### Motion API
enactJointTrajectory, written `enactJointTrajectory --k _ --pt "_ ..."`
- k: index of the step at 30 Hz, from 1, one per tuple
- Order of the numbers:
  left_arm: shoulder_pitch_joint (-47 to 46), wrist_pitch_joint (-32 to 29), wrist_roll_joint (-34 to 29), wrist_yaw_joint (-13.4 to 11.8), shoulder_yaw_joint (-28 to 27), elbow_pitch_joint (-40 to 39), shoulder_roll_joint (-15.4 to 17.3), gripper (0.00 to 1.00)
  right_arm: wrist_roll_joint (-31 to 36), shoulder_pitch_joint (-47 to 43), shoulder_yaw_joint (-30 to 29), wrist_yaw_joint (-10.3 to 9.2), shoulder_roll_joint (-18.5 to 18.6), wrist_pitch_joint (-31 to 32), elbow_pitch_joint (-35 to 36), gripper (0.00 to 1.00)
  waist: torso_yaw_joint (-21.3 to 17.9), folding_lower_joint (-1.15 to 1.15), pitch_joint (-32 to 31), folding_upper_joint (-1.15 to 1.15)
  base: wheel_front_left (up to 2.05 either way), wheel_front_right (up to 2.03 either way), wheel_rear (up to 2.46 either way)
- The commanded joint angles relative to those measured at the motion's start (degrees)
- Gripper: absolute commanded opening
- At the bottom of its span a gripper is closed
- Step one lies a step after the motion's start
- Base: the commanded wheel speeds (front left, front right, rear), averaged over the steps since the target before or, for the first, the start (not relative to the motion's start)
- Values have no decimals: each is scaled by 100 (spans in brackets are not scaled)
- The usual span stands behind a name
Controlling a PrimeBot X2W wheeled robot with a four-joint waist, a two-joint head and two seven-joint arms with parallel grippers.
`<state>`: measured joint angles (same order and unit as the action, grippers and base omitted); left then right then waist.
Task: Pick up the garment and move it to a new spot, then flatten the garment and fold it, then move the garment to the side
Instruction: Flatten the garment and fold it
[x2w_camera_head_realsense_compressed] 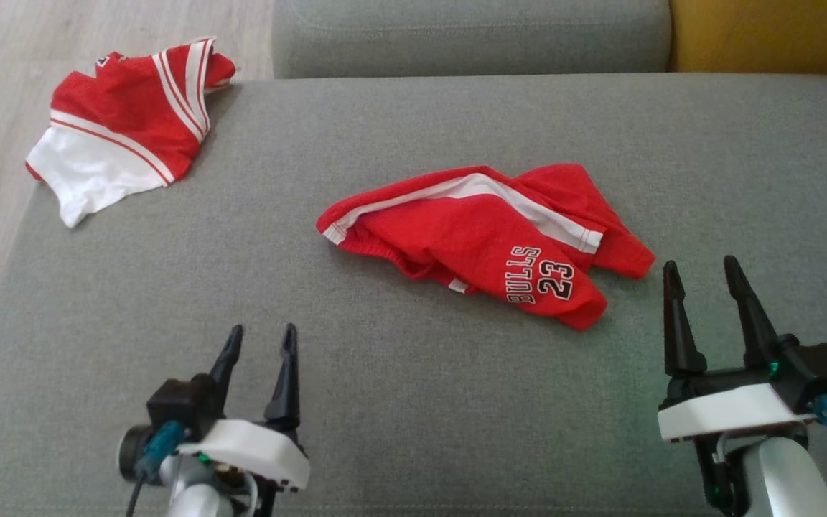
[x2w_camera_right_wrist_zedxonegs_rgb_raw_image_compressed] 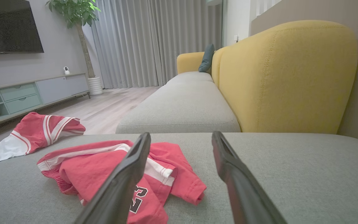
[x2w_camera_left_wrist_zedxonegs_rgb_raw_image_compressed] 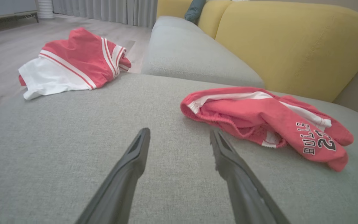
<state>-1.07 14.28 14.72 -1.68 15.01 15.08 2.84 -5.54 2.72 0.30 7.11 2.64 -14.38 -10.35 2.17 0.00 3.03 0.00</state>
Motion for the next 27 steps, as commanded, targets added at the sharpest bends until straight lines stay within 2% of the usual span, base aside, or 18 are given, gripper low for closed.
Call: enactJointTrajectory --k 1,11,21,27 --pt "-442 36 33 48 -100 -117 4 100 -31 171 182 37 24 -62 165 100 -26 0 54 0 0 0 0" --pt "-1550 -251 780 95 168 742 4 100 -35 410 441 37 24 -62 147 100 -324 0 590 0 0 0 0" --pt "-2509 -179 1521 94 129 1669 4 100 -48 670 589 37 24 -62 131 100 -648 0 1120 0 0 0 0" --pt "-2788 -85 1696 85 155 2000 4 100 -60 744 622 37 24 -62 134 100 -746 0 1262 0 0 0 0"
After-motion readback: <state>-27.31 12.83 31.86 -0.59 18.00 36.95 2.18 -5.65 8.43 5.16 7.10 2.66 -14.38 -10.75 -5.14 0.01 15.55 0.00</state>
